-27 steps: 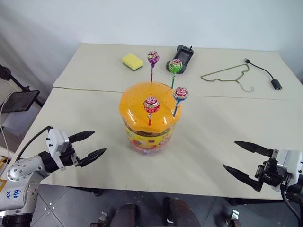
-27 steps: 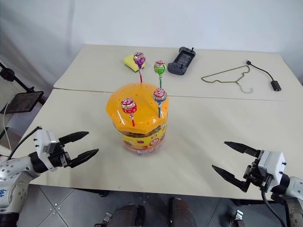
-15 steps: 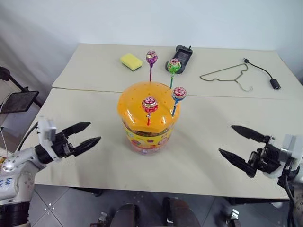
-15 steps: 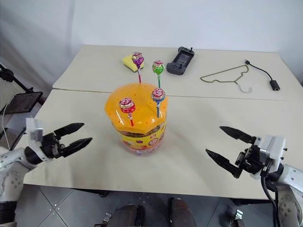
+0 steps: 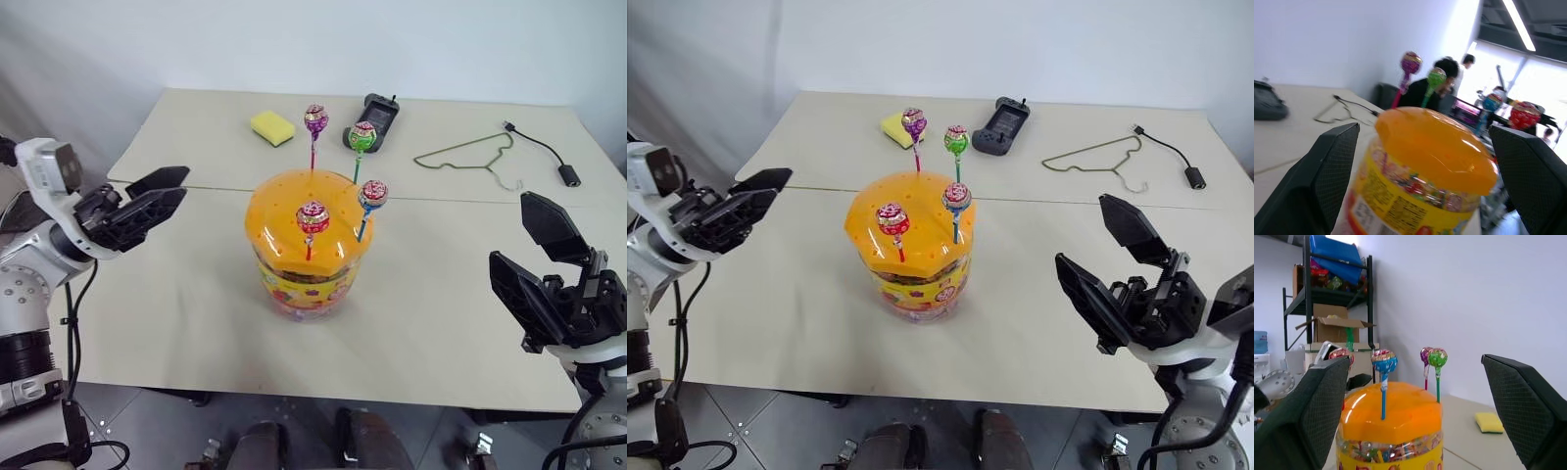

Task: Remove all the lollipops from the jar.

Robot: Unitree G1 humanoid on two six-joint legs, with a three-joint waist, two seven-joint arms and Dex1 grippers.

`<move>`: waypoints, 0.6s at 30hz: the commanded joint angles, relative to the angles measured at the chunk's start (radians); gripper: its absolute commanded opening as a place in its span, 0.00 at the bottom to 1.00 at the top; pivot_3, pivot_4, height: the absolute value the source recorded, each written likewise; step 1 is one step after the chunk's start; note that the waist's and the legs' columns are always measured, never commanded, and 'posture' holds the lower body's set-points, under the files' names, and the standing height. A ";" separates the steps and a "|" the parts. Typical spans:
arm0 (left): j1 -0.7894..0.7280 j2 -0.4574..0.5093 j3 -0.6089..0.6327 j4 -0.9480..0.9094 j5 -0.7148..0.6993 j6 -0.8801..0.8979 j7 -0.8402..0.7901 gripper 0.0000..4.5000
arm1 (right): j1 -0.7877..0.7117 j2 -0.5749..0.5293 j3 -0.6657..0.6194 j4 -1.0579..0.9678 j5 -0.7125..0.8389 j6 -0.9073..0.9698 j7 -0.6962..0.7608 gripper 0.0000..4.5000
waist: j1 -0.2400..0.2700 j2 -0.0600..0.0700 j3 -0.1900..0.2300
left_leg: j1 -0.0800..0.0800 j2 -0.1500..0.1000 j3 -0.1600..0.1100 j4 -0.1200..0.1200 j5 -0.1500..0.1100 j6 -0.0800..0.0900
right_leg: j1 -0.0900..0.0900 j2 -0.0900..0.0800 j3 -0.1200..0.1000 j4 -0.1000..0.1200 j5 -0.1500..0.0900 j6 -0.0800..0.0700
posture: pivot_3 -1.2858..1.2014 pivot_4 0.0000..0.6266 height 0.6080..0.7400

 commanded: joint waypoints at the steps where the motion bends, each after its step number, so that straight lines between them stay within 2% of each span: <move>1: -0.040 0.053 -0.007 -0.061 0.005 0.001 -0.084 1.00 | 0.008 -0.023 -0.030 -0.047 -0.007 -0.027 0.029 0.99 | -0.001 0.000 0.000 | 0.000 0.000 0.000 0.000 0.000 0.000 | 0.000 0.000 0.000 0.000 0.000 0.000 | 0.52 0.24 1.00; 5: -0.041 0.107 -0.037 -0.150 0.033 -0.031 -0.174 1.00 | 0.019 -0.068 -0.044 -0.049 0.018 -0.011 0.071 0.99 | 0.000 0.000 0.000 | 0.000 0.000 0.000 0.000 0.000 0.000 | 0.000 0.000 0.001 0.000 0.000 0.000 | 0.52 0.24 1.00; 9: -0.081 0.082 -0.058 -0.217 0.036 -0.053 -0.154 1.00 | 0.039 -0.099 -0.039 -0.030 0.011 -0.005 0.132 0.99 | 0.006 0.000 0.000 | 0.000 0.000 0.000 0.000 0.000 0.001 | 0.000 0.000 0.001 -0.001 0.000 0.000 | 0.52 0.24 1.00; 12: -0.153 0.009 -0.066 -0.152 0.092 -0.107 -0.046 1.00 | 0.039 -0.103 -0.037 -0.008 0.005 0.001 0.143 0.99 | 0.011 0.000 0.000 | 0.000 0.000 0.000 0.001 0.000 0.001 | 0.002 0.000 0.001 -0.001 0.000 0.000 | 0.52 0.24 1.00; 15: -0.239 -0.115 -0.089 -0.047 0.190 -0.209 0.099 1.00 | 0.044 -0.102 -0.040 0.007 0.005 0.005 0.151 0.99 | 0.010 0.000 0.000 | 0.001 -0.001 0.000 0.002 0.000 0.002 | 0.003 0.000 0.001 -0.001 0.000 0.000 | 0.52 0.24 1.00; 18: -0.317 -0.196 -0.131 0.022 0.257 -0.257 0.148 1.00 | 0.047 -0.109 -0.052 0.009 0.019 0.015 0.145 0.99 | 0.012 -0.001 0.001 | 0.001 -0.001 0.000 0.003 0.000 0.002 | 0.003 0.000 0.000 -0.001 0.000 0.001 | 0.52 0.24 1.00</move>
